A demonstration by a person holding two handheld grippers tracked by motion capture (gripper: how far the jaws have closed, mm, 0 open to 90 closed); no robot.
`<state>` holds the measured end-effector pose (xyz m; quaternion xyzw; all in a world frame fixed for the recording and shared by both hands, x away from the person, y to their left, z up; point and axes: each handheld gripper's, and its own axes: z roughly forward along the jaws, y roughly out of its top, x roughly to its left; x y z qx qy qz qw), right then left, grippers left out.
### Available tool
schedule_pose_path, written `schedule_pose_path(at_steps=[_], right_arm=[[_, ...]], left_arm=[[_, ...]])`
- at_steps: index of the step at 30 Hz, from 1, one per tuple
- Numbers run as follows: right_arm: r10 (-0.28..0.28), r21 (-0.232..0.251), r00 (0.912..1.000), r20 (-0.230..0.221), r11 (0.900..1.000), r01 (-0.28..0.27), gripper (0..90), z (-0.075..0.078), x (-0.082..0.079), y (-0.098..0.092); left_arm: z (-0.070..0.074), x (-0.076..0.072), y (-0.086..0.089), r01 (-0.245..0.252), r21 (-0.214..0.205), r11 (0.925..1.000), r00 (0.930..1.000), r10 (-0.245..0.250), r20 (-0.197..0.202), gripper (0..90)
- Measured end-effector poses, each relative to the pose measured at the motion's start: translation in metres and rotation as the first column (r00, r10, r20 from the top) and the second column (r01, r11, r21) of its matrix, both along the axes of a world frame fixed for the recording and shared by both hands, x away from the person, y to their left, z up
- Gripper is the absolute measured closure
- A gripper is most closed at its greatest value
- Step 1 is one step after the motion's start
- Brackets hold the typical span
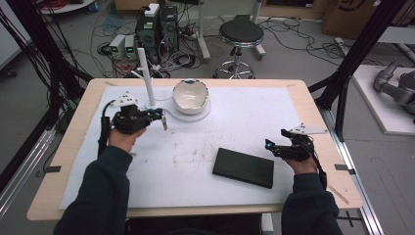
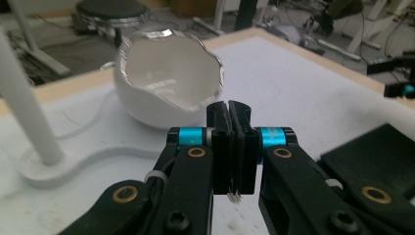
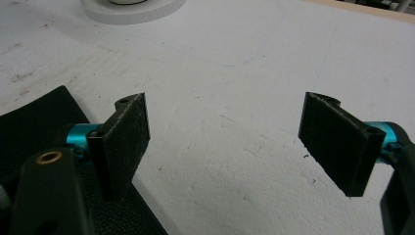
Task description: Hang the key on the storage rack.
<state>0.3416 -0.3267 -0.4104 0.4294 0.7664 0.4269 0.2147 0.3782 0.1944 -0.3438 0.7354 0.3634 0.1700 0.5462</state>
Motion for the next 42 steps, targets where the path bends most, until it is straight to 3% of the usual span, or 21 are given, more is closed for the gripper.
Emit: schedule_pose_path(at_steps=[1,2,4,5,8,16,20,37,41,42], right_arm=[[0.000,0.000,1.0000,0.000,1.0000,0.000,19.3,0.000,0.000,0.000],[0.001,-0.001,1.0000,0.002,1.0000,-0.001,19.4,0.000,0.000,0.001],[0.004,-0.001,1.0000,0.003,1.0000,-0.004,19.3,0.000,0.001,0.001],[0.003,0.002,1.0000,0.001,1.0000,-0.003,19.3,0.000,0.001,0.001],[0.007,-0.001,1.0000,0.001,1.0000,-0.007,19.3,0.000,0.002,0.002],[0.001,0.000,1.0000,0.010,1.0000,-0.001,19.4,0.000,0.003,0.002],[-0.002,-0.003,1.0000,0.007,1.0000,0.002,19.4,0.000,0.002,0.001],[-0.003,-0.004,0.9999,0.014,1.0000,0.003,19.4,0.000,-0.001,0.001],[-0.001,-0.007,0.9999,0.015,1.0000,0.001,19.4,0.000,-0.001,0.001],[0.000,-0.006,0.9999,0.015,1.0000,0.000,19.4,0.000,-0.001,0.001]], left_arm=[[0.000,0.000,0.000,0.000,0.000,1.0000,1.0000,0.000,0.000,87.9],[0.012,0.005,0.011,-0.022,-0.019,0.9996,0.9996,0.022,0.018,87.9],[0.023,0.012,0.021,-0.032,-0.040,0.9987,0.9988,0.033,0.034,87.9],[0.023,0.012,0.021,-0.032,-0.040,0.9987,0.9988,0.033,0.034,87.9],[0.040,0.029,0.039,-0.048,-0.087,0.9950,0.9968,0.054,0.059,87.9],[0.062,0.066,0.056,-0.077,-0.113,0.9906,0.9958,0.082,0.041,87.9],[0.064,0.079,0.057,-0.089,-0.093,0.9917,0.9953,0.092,0.028,87.9],[0.056,0.098,0.069,-0.152,-0.116,0.9815,0.9883,0.151,-0.017,87.8],[0.051,0.101,0.070,-0.186,-0.110,0.9764,0.9825,0.183,-0.034,87.6],[0.049,0.101,0.070,-0.211,-0.109,0.9715,0.9775,0.209,-0.029,87.3]])
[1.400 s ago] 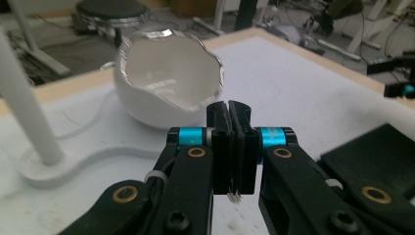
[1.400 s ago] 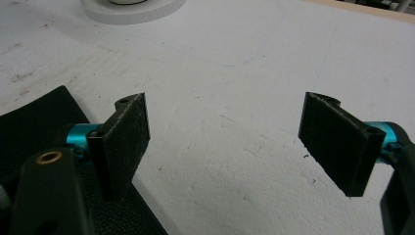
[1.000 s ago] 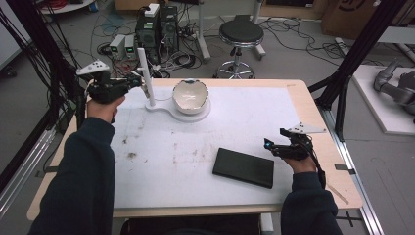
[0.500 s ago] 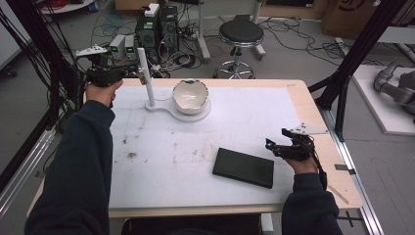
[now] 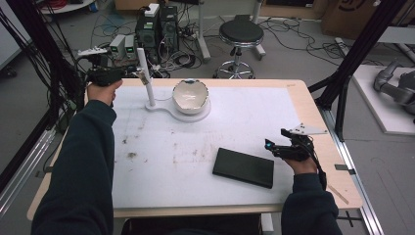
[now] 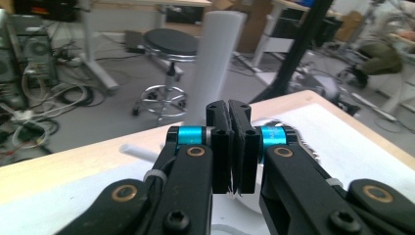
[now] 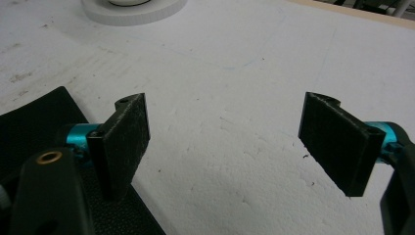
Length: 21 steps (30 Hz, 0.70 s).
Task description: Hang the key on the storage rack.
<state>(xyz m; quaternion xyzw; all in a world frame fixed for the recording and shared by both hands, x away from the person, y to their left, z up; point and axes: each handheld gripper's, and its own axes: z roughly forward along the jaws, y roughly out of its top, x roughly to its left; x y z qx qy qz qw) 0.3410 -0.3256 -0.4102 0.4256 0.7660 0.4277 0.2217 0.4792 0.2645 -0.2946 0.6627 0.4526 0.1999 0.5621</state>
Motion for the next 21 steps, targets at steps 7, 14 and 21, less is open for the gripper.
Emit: schedule_pose_path(at_steps=[7,14,21], right_arm=[[0.003,-0.002,1.0000,-0.001,1.0000,-0.003,19.3,0.000,0.000,0.001],[0.014,-0.005,0.9999,0.004,0.9999,-0.014,19.4,0.001,0.000,0.004],[0.015,-0.004,0.9999,-0.003,0.9999,-0.015,19.3,0.000,0.002,0.008]], left_arm=[[-0.013,-0.018,0.003,-0.114,-0.021,0.9933,0.9932,0.114,0.023,48.5],[-0.027,-0.062,-0.005,-0.085,0.020,0.9962,0.9924,0.083,0.091,25.0],[-0.045,-0.091,-0.010,-0.066,0.070,0.9954,0.9891,0.056,0.136,16.9]])
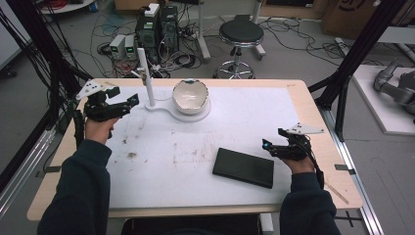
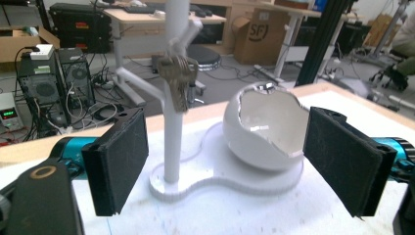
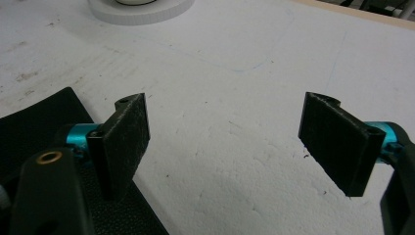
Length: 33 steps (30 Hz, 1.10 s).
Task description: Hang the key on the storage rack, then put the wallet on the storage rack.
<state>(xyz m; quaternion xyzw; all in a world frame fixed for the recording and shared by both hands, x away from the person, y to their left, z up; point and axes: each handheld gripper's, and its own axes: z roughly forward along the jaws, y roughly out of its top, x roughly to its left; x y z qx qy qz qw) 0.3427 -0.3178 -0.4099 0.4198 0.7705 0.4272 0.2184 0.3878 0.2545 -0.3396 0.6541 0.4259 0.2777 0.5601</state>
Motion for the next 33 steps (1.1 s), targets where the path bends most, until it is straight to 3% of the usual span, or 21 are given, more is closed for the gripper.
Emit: schedule_pose_path(at_steps=[9,19,26,33], right_arm=[[0.018,-0.010,0.9998,-0.001,0.9998,-0.018,19.3,0.000,-0.002,0.004],[0.016,-0.004,0.9999,0.003,0.9999,-0.016,19.4,0.001,-0.002,0.005],[0.029,-0.028,0.9996,-0.004,0.9992,-0.029,19.3,-0.001,-0.002,0.009],[0.028,-0.013,0.9996,0.010,0.9995,-0.028,19.3,0.003,-0.010,0.005]], left_arm=[[-0.018,-0.018,-0.005,0.000,0.036,0.9993,0.9998,0.001,-0.017,17.0],[-0.026,-0.031,-0.013,0.034,0.071,0.9969,0.9991,-0.032,-0.030,17.2],[-0.027,-0.032,-0.011,0.026,0.062,0.9977,0.9994,-0.024,-0.024,17.2],[-0.023,-0.037,-0.012,0.022,0.040,0.9989,0.9995,-0.021,-0.021,16.9]])
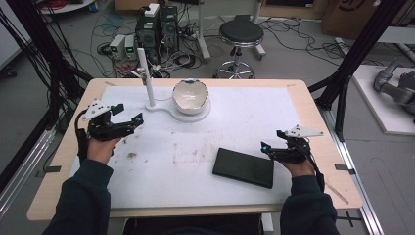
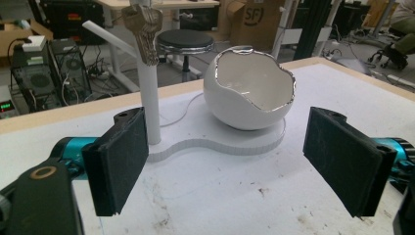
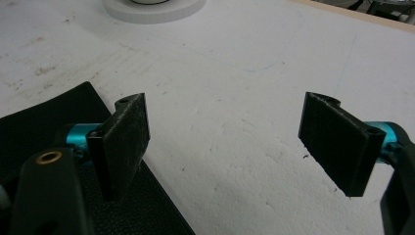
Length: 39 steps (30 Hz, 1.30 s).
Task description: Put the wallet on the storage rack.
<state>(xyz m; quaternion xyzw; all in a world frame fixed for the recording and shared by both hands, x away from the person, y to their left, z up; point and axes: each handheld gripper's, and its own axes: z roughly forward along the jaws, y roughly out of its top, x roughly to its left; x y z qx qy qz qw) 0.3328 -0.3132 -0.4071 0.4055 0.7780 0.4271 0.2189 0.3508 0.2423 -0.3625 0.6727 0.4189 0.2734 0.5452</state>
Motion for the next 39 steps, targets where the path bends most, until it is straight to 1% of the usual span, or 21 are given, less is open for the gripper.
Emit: schedule_pose_path(at_steps=[2,5,7,9,11,13,15,19,20,21,24,26,29,30,31,32,33,34,35,37,39], right_arm=[[0.004,0.012,1.0000,0.002,0.9999,-0.004,19.3,0.001,0.000,-0.002],[0.009,0.018,0.9999,0.008,0.9998,-0.009,19.3,0.001,0.000,-0.003],[0.031,0.016,0.9995,0.008,0.9994,-0.031,19.3,0.001,-0.003,-0.001],[0.057,0.003,0.9984,0.000,0.9984,-0.057,19.3,0.001,-0.005,0.001],[0.090,-0.024,0.9959,-0.001,0.9956,-0.090,19.3,0.000,-0.007,0.002],[0.131,-0.041,0.9913,0.001,0.9905,-0.131,19.3,0.000,-0.011,0.005],[0.183,-0.078,0.9831,0.004,0.9802,-0.182,19.3,0.000,-0.018,0.009],[0.241,-0.108,0.9704,-0.012,0.9644,-0.241,19.4,-0.003,-0.032,0.014],[0.258,-0.103,0.9661,-0.015,0.9607,-0.258,19.4,-0.005,-0.036,0.015],[0.261,-0.095,0.9651,-0.025,0.9604,-0.262,19.4,-0.007,-0.038,0.015],[0.295,-0.099,0.9543,-0.048,0.9492,-0.299,19.3,-0.013,-0.043,0.019],[0.325,-0.100,0.9435,-0.063,0.9385,-0.330,19.3,-0.017,-0.045,0.025],[0.379,-0.117,0.9224,-0.071,0.9152,-0.386,19.3,-0.020,-0.045,0.039],[0.379,-0.117,0.9224,-0.071,0.9152,-0.386,19.3,-0.020,-0.045,0.039],[0.433,-0.130,0.8975,-0.086,0.8882,-0.441,19.3,-0.027,-0.045,0.050],[0.447,-0.147,0.8896,-0.092,0.8775,-0.456,19.3,-0.030,-0.045,0.053],[0.461,-0.175,0.8821,-0.098,0.8645,-0.471,19.2,-0.034,-0.045,0.057],[0.467,-0.211,0.8807,-0.082,0.8556,-0.473,18.6,-0.038,-0.047,0.059],[0.475,-0.233,0.8782,-0.059,0.8487,-0.475,18.8,-0.039,-0.048,0.060],[0.474,-0.243,0.8787,-0.055,0.8471,-0.472,19.3,-0.040,-0.048,0.059],[0.474,-0.279,0.8799,-0.039,0.8405,-0.465,23.3,-0.040,-0.048,0.060]], left_arm=[[-0.001,-0.001,0.001,-0.001,-0.007,1.0000,1.0000,0.001,-0.001,16.9],[-0.003,-0.003,0.002,0.001,-0.010,0.9999,1.0000,-0.001,-0.006,16.9],[-0.006,-0.005,0.005,-0.003,-0.025,0.9997,0.9999,0.003,-0.011,16.9],[-0.010,-0.006,0.006,-0.002,-0.023,0.9997,0.9998,0.001,-0.019,16.9],[-0.014,-0.007,0.007,-0.001,-0.025,0.9997,0.9997,0.001,-0.024,17.0],[-0.017,-0.009,0.007,0.002,-0.018,0.9998,0.9997,-0.003,-0.024,17.1],[-0.021,-0.011,0.007,0.005,-0.022,0.9998,0.9997,-0.006,-0.025,17.2],[-0.029,-0.020,0.005,0.010,-0.015,0.9998,0.9997,-0.010,-0.022,17.3],[-0.031,-0.021,0.005,0.010,-0.015,0.9998,0.9997,-0.011,-0.021,17.4],[-0.032,-0.023,0.005,0.009,-0.013,0.9999,0.9998,-0.009,-0.020,17.4],[-0.034,-0.025,0.006,0.012,-0.013,0.9998,0.9997,-0.012,-0.021,17.4],[-0.034,-0.025,0.008,0.013,-0.019,0.9997,0.9997,-0.013,-0.020,17.4],[-0.035,-0.025,0.009,0.011,-0.026,0.9996,0.9996,-0.011,-0.028,17.6],[-0.036,-0.024,0.010,0.012,-0.026,0.9996,0.9994,-0.013,-0.032,17.6],[-0.038,-0.024,0.011,0.010,-0.030,0.9995,0.9992,-0.011,-0.038,17.8],[-0.039,-0.023,0.011,0.009,-0.032,0.9994,0.9991,-0.010,-0.041,17.9],[-0.039,-0.023,0.011,0.007,-0.033,0.9994,0.9990,-0.008,-0.043,17.9],[-0.040,-0.022,0.011,0.009,-0.034,0.9994,0.9990,-0.010,-0.044,18.0],[-0.040,-0.022,0.011,0.008,-0.035,0.9994,0.9989,-0.010,-0.046,18.3],[-0.041,-0.021,0.011,0.010,-0.035,0.9993,0.9987,-0.012,-0.050,18.4],[-0.042,-0.021,0.010,0.011,-0.036,0.9993,0.9984,-0.013,-0.055,18.6]])
